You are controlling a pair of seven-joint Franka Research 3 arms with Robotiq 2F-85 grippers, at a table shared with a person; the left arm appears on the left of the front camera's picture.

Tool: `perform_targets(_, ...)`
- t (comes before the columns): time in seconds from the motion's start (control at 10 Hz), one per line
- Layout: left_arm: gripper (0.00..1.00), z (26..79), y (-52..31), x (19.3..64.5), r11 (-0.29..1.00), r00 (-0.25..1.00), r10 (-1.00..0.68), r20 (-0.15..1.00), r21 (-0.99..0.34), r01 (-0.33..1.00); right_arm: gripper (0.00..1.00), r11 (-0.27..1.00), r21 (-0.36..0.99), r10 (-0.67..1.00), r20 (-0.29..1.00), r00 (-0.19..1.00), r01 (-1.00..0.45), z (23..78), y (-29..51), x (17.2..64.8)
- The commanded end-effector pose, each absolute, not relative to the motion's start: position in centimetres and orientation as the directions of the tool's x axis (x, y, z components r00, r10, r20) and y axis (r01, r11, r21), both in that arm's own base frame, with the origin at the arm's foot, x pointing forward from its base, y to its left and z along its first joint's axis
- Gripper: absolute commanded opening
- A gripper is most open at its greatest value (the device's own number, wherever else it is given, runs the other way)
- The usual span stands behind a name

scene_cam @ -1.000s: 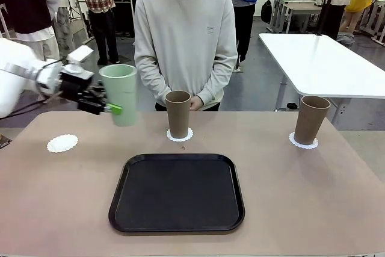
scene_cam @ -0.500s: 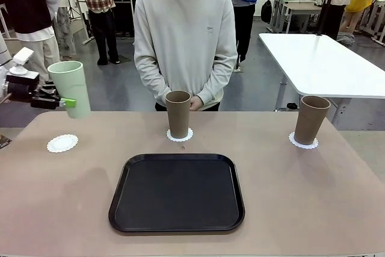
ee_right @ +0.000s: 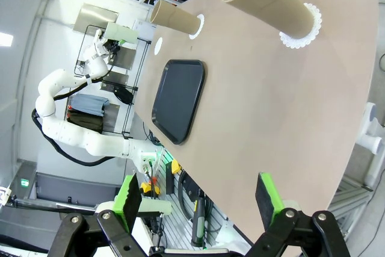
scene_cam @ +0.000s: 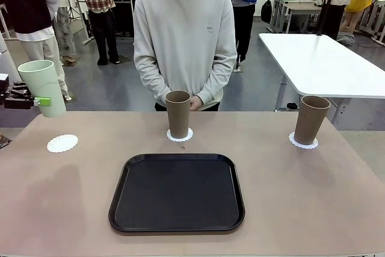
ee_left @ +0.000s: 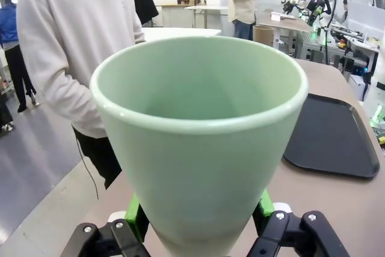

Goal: Place coasters on the table and set cups on them.
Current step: Take one Reusable plastic cup from the Flat Tray and place it on a coaster set by the human.

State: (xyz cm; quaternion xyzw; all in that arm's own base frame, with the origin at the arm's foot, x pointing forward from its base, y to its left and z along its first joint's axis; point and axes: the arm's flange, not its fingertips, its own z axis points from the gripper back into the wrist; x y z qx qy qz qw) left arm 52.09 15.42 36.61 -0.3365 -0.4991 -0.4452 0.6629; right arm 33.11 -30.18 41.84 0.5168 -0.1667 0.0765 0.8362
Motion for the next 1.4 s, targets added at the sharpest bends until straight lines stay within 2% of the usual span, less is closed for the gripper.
perform_targets(0.0,0.83,36.2,16.0,51.9,0.382,0.071,-0.247,0.967,0.03,0.923,1.0,0.455,0.838,-0.046,0.36,0.932,-0.301,41.9,-30.1,33.1)
perform_targets(0.4,0.83,36.0,16.6,51.7,0.401,0.122,-0.255,0.959,-0.01,0.916,1.0,0.455,0.838,-0.046,0.36,0.932,-0.301,41.9,-30.1,33.1)
perform_targets(1.0,0.83,35.7,16.6,51.6,0.403,0.127,-0.255,0.959,-0.014,0.915,1.0,0.455,0.838,-0.046,0.36,0.932,-0.301,41.9,-30.1,33.1)
perform_targets(1.3,0.83,33.9,17.9,51.5,0.295,0.048,-0.244,0.969,0.027,0.955,1.0,0.455,0.838,-0.046,0.36,0.932,-0.301,41.9,-30.1,33.1)
